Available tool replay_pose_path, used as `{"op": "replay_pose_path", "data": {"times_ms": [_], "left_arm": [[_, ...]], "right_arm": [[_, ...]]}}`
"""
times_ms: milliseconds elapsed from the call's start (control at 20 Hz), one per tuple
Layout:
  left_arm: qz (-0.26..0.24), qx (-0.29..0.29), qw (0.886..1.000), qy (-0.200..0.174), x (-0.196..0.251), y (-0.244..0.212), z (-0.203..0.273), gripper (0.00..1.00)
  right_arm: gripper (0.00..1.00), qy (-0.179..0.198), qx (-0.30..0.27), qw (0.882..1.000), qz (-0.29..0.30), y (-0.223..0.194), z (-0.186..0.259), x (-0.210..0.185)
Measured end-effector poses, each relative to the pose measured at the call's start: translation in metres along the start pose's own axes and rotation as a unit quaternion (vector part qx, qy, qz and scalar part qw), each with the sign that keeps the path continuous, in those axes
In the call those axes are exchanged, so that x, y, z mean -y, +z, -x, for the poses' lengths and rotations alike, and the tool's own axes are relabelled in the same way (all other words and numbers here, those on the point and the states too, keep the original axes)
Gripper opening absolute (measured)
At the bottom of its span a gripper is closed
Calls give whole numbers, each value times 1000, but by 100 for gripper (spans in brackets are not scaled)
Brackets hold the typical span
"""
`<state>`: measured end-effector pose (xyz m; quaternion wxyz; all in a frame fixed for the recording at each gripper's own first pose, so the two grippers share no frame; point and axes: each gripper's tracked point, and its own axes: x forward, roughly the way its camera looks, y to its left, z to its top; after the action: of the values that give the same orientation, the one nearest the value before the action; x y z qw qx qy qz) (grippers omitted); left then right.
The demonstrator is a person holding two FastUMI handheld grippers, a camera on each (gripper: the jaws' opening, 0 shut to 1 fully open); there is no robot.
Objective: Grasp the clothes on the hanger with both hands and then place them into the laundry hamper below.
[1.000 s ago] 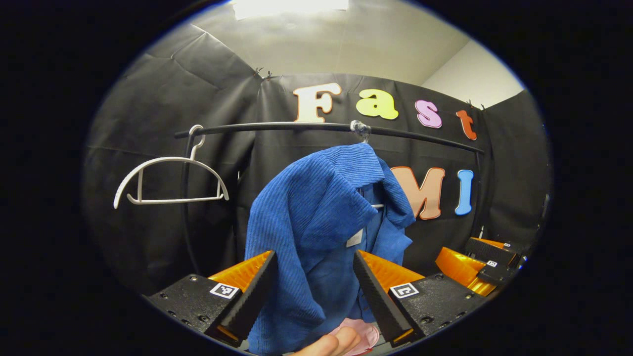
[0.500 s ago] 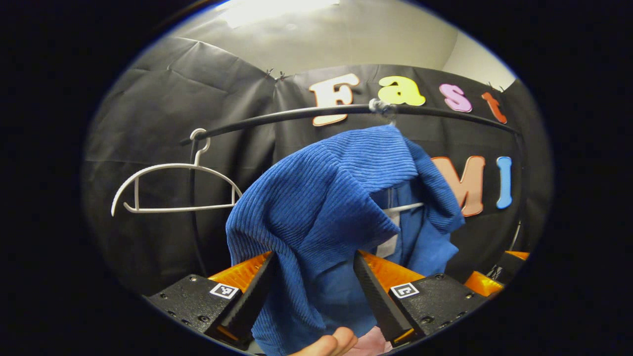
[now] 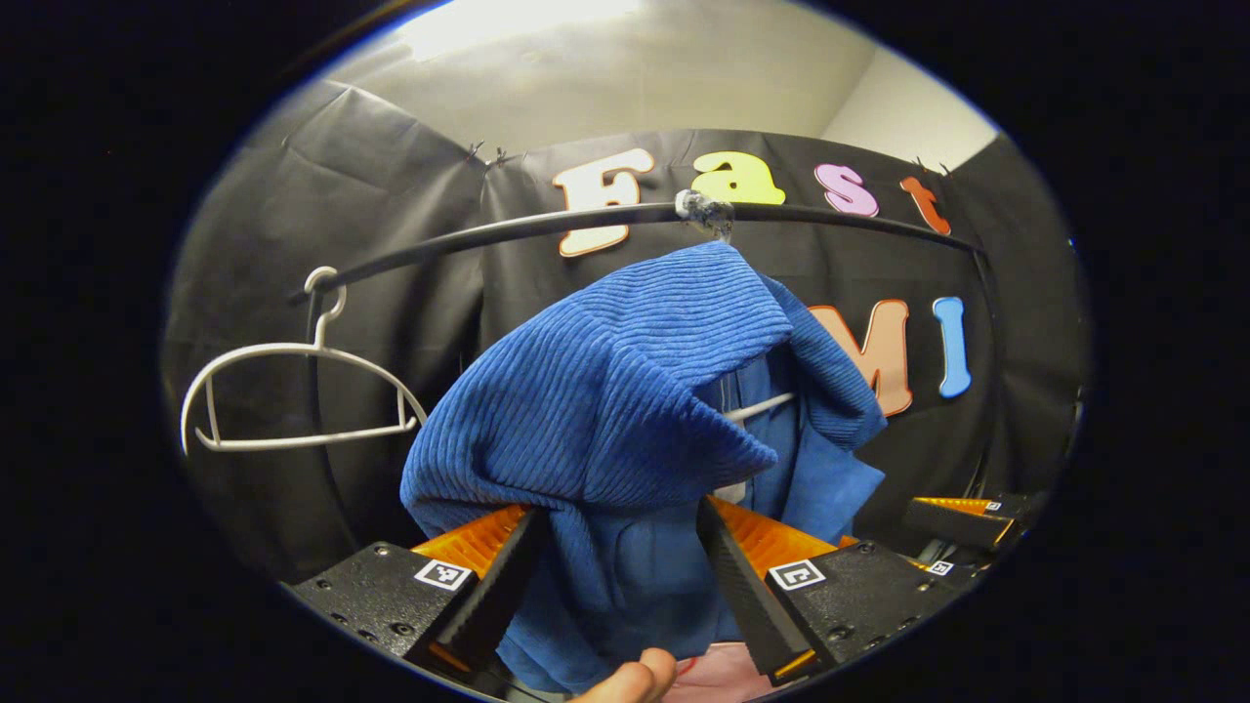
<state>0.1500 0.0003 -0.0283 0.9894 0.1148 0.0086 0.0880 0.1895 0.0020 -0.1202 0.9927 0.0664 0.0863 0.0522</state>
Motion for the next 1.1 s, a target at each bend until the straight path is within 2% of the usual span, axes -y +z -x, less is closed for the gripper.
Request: {"op": "replay_pose_path", "data": {"times_ms": [100, 200, 250, 350, 500, 550, 600, 650, 700, 750, 850, 950, 1000, 1100], "left_arm": [[-23, -1, 999, 32, -8, -2, -11, 91], [-17, 24, 998, 50, -17, 2, -17, 92], [-15, 36, 998, 55, -22, 5, -16, 80], [-21, 49, 997, 58, -33, 8, -14, 64], [-32, 53, 997, 45, -42, 7, -3, 33], [-38, 57, 997, 33, -43, 8, 1, 23], [-45, 56, 997, 30, -45, 9, 7, 19], [-50, 55, 997, 29, -50, 9, 15, 10], [-49, 54, 997, 7, -49, 7, 20, 0], [-38, 45, 998, -22, -43, 2, 30, 0], [-14, 29, 996, -84, -28, -7, 53, 0], [7, 39, 994, -106, -32, -9, 73, 0], [23, 43, 993, -104, -36, -14, 79, 0], [37, 38, 992, -113, -28, -25, 86, 8]], "right_arm": [[99, 3, -2, 1000, -2, 0, -9, -4], [99, 0, 0, 1000, 6, 1, -14, -7], [99, 0, 3, 1000, 12, 3, -16, -10], [100, 1, 11, 1000, 28, 6, -26, -14], [99, -15, 20, 999, 44, 9, -45, -12], [99, -25, 23, 999, 39, 9, -49, -10], [100, -30, 27, 999, 28, 11, -54, -9], [99, -34, 28, 999, 14, 9, -58, -9], [99, -31, 26, 999, 3, 9, -63, -9], [96, -31, 26, 999, -6, 9, -66, -6], [99, -39, 32, 999, -10, 10, -71, 3], [96, -39, 27, 999, -3, 8, -77, 3], [96, -35, 26, 999, 4, 8, -79, 0], [96, -36, 28, 999, 21, 8, -79, -3]]}}
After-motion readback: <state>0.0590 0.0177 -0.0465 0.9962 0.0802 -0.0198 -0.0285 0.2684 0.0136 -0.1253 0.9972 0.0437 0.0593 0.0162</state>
